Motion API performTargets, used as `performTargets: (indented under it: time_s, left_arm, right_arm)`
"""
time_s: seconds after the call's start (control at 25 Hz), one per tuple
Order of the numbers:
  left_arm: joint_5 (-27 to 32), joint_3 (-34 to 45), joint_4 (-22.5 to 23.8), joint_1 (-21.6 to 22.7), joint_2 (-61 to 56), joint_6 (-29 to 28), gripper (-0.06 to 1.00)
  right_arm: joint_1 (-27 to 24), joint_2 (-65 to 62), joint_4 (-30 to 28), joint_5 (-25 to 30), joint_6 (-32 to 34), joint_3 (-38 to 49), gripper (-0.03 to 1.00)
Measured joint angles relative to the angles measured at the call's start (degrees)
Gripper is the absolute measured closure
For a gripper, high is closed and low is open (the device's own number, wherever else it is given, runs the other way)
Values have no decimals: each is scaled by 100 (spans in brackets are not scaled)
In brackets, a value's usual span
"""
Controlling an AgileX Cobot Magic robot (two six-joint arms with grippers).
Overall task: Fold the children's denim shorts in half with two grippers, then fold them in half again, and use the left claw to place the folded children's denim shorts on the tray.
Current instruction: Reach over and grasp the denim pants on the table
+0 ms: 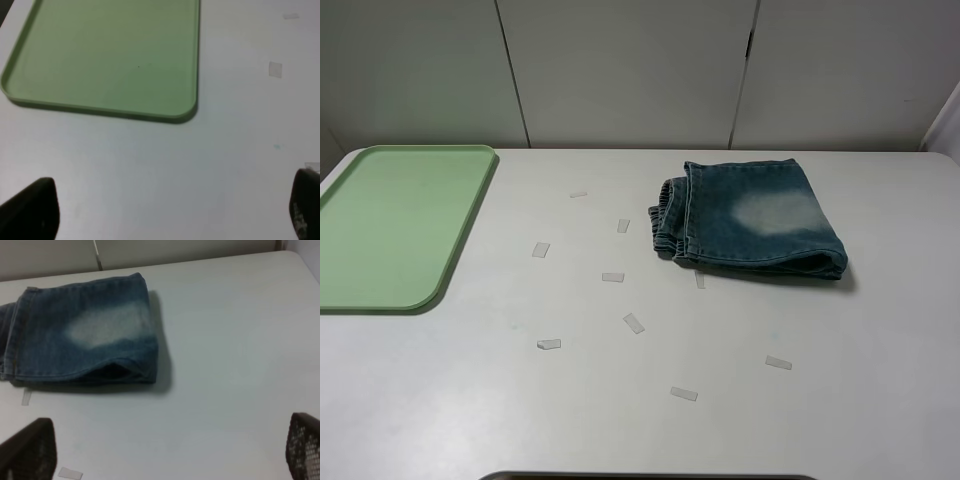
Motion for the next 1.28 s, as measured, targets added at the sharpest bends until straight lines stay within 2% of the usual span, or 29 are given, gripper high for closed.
performTargets:
  time_s: [0.24, 0.4, 0.56, 0.6, 0.72, 0.8, 1.0, 1.08, 1.2, 1.28]
  left_arm:
    - [0, -34, -23, 0, 0, 0, 4]
    - [5, -332, -250, 0, 519, 0, 4]
    - [-10, -872, -307, 0, 1757, 139, 4]
    - [-10, -872, -307, 0, 1757, 139, 4]
    - [-101, -1343, -318, 0, 3010, 552, 4]
    - [-170, -1462, -318, 0, 3281, 633, 4]
    - [-628, -2088, -318, -22, 4969, 972, 4]
    - [-867, -2451, -318, -166, 5765, 1006, 4]
    - [-927, -2537, -318, -218, 5987, 1006, 4]
    - [-1236, -2911, -318, -563, 6730, 1012, 5]
  right_arm:
    - [0, 0, 0, 0, 0, 0, 27]
    - [0, 0, 0, 0, 0, 0, 27]
    - [0, 0, 0, 0, 0, 0, 27]
    - [0, 0, 0, 0, 0, 0, 27]
    - [0, 0, 0, 0, 0, 0, 27]
    - [0, 0, 0, 0, 0, 0, 27]
    - [0, 0, 0, 0, 0, 0, 27]
    - [0, 0, 0, 0, 0, 0, 27]
    - [0, 0, 0, 0, 0, 0, 27]
    - [0, 0, 0, 0, 0, 0, 27]
